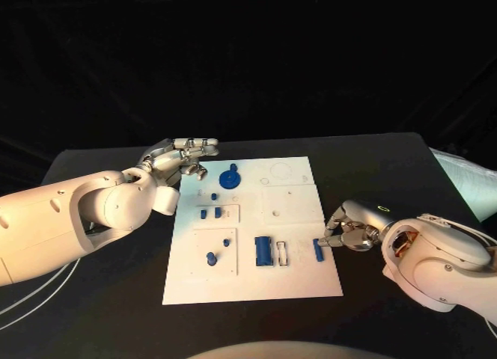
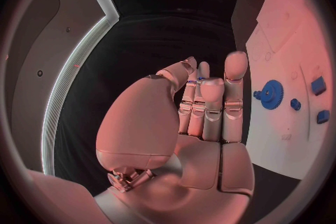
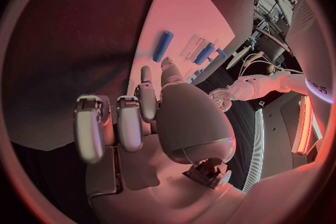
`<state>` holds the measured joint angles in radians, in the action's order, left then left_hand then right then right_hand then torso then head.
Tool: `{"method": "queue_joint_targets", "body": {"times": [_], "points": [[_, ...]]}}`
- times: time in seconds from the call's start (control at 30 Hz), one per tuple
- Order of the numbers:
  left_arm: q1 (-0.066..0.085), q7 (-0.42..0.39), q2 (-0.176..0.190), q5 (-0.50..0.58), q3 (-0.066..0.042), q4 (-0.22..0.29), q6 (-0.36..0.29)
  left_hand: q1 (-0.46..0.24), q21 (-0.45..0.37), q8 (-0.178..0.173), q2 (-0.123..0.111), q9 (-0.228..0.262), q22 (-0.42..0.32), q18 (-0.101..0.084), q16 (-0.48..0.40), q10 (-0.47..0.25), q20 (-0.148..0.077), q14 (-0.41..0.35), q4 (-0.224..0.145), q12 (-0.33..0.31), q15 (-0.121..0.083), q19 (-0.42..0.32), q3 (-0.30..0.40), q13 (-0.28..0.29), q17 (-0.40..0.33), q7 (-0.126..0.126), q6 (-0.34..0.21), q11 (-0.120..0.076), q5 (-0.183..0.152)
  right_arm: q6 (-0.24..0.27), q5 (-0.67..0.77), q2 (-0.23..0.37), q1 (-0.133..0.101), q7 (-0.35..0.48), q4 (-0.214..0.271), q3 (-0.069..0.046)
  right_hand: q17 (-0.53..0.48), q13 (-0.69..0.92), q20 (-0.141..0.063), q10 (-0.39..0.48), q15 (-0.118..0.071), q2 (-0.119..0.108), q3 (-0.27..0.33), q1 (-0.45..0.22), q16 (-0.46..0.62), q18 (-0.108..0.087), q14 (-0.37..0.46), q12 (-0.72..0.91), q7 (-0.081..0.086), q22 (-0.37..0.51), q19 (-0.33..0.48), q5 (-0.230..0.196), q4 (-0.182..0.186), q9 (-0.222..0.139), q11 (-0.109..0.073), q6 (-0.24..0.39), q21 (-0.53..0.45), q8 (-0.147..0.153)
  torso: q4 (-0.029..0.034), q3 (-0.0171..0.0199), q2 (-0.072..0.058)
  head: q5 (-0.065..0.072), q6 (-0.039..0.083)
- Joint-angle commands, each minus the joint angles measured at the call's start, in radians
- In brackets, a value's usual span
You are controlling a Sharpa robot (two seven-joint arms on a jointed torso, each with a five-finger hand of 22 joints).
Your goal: Assemble the parts on the task board
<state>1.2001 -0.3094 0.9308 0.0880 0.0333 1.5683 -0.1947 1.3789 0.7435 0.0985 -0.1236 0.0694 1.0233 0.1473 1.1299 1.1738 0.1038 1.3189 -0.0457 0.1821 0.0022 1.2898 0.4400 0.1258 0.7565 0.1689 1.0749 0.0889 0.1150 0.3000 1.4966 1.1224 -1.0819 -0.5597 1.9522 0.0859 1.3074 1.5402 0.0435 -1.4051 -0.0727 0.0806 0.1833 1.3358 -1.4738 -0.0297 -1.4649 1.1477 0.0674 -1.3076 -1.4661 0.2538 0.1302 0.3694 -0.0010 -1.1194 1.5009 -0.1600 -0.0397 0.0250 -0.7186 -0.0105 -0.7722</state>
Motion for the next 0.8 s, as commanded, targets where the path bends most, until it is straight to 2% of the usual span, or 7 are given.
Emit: {"method": "queue_joint_targets", "body": {"times": [0.03, 0.17, 0.6, 0.8], "points": [[-0.001, -0.008, 0.000, -0.003, 0.000, 0.000, 0.018, -0.001, -0.006, 0.003, 0.011, -0.001, -0.001, 0.010, -0.006, -0.005, 0.001, -0.006, 0.002, 0.003, 0.003, -0.009, -0.005, 0.001, -0.001, -0.002, -0.008, 0.001, -0.003, -0.062, 0.079, -0.006, 0.005, -0.031, -0.002, 0.001, 0.068, -0.269, 0.002, -0.010, 0.003, 0.000, 0.001, -0.009, 0.005, -0.001, -0.069, -0.006, 0.001, -0.162, -0.021, 0.000, 0.011, -0.002, -0.007, -0.009, -0.005, 0.006, 0.0001, -0.0008, 0.000, 0.000, -0.002], [-0.001, -0.007, 0.000, -0.003, 0.000, 0.000, 0.019, -0.001, -0.006, 0.003, 0.011, -0.001, -0.001, 0.010, -0.006, -0.005, 0.001, -0.006, 0.002, 0.003, 0.003, -0.009, -0.005, 0.001, -0.001, -0.002, -0.008, 0.001, -0.003, -0.078, 0.088, -0.013, 0.008, -0.034, -0.005, 0.001, 0.067, -0.270, 0.001, -0.010, 0.003, -0.004, 0.004, -0.012, 0.006, -0.001, -0.069, -0.008, 0.002, -0.162, -0.021, -0.002, 0.014, -0.002, -0.007, -0.010, -0.005, 0.007, 0.0019, -0.0013, -0.001, 0.000, -0.003], [-0.002, -0.006, 0.001, -0.003, 0.000, -0.001, 0.019, -0.001, -0.006, 0.003, 0.011, -0.001, -0.001, 0.010, -0.006, -0.005, 0.001, -0.006, 0.002, 0.003, 0.003, -0.009, -0.005, 0.001, -0.001, -0.002, -0.008, 0.001, -0.003, -0.116, 0.106, -0.043, 0.017, -0.032, -0.005, 0.001, 0.070, -0.268, 0.001, -0.012, 0.002, -0.018, 0.008, -0.010, 0.005, 0.000, -0.070, -0.008, 0.000, -0.164, -0.022, -0.024, 0.018, -0.002, -0.008, -0.016, -0.004, 0.009, 0.0013, -0.0016, 0.000, -0.006, -0.010], [-0.002, -0.005, 0.002, -0.003, 0.000, -0.003, 0.019, -0.001, -0.006, 0.003, 0.011, -0.001, -0.001, 0.010, -0.006, -0.005, 0.001, -0.006, 0.002, 0.003, 0.003, -0.009, -0.005, 0.001, -0.001, -0.002, -0.008, 0.001, -0.003, -0.132, 0.132, -0.056, 0.019, -0.032, -0.009, 0.002, 0.071, -0.268, 0.000, -0.013, 0.001, -0.023, 0.008, -0.007, 0.005, 0.000, -0.070, -0.008, 0.000, -0.164, -0.022, -0.032, 0.018, -0.002, -0.008, -0.017, -0.004, 0.010, 0.0010, -0.0018, 0.000, -0.006, -0.010]]}}
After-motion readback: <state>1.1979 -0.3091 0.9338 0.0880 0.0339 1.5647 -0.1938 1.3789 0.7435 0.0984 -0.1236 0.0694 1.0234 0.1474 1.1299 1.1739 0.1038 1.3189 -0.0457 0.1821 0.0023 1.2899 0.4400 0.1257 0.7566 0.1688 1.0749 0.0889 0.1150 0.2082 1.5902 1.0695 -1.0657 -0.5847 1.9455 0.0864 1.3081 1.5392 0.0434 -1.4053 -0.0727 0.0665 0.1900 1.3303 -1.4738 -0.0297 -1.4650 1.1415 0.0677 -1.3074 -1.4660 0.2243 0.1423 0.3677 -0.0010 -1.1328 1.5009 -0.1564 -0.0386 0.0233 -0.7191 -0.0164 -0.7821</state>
